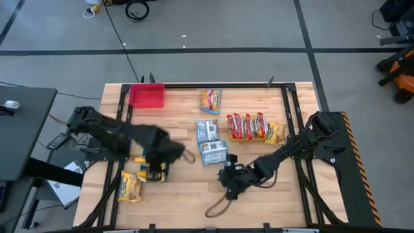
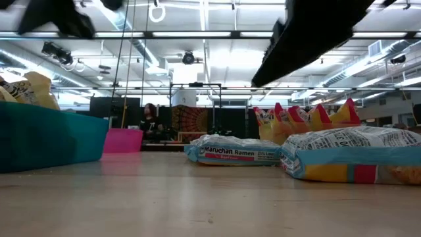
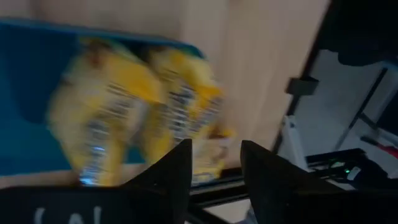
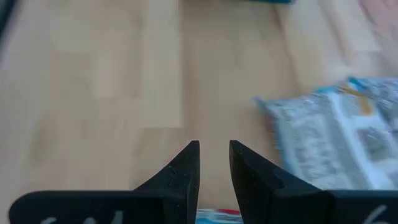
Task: Sort Maruchan noodles
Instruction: Put the yellow noodle pack into the blue bin
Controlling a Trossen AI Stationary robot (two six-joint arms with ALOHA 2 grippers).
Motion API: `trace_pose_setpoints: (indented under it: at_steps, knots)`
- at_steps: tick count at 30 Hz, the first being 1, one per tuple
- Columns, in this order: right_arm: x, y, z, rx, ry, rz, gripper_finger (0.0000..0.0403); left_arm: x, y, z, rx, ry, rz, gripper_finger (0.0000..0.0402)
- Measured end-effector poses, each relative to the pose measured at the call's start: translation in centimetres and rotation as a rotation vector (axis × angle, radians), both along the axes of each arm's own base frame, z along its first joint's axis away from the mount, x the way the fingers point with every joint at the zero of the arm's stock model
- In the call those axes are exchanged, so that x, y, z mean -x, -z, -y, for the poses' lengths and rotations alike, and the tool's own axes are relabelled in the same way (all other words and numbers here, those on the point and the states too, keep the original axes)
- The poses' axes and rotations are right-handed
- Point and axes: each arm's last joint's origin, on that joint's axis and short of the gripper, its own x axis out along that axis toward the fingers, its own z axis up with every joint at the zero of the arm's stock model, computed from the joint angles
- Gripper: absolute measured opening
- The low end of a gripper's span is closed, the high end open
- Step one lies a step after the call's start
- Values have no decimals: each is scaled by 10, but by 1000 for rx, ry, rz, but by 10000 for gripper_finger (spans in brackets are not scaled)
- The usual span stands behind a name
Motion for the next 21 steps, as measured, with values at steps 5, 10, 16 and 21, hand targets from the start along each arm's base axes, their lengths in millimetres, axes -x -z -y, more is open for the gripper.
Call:
trace_pose_setpoints:
  at_steps: [5, 10, 16, 21]
  knots:
    - [10, -9, -31, 18, -74, 136, 87, 28, -4, 59, -69, -9, 1, 141]
    - [18, -17, -53, 9, -105, 252, 87, 68, -3, 106, -162, -10, -1, 141]
    - [24, -24, -68, -67, -116, 319, 87, 114, 4, 134, -321, -44, 46, 141]
    - [32, -28, -80, -123, -104, 367, 87, 142, 32, 137, -488, -204, 151, 141]
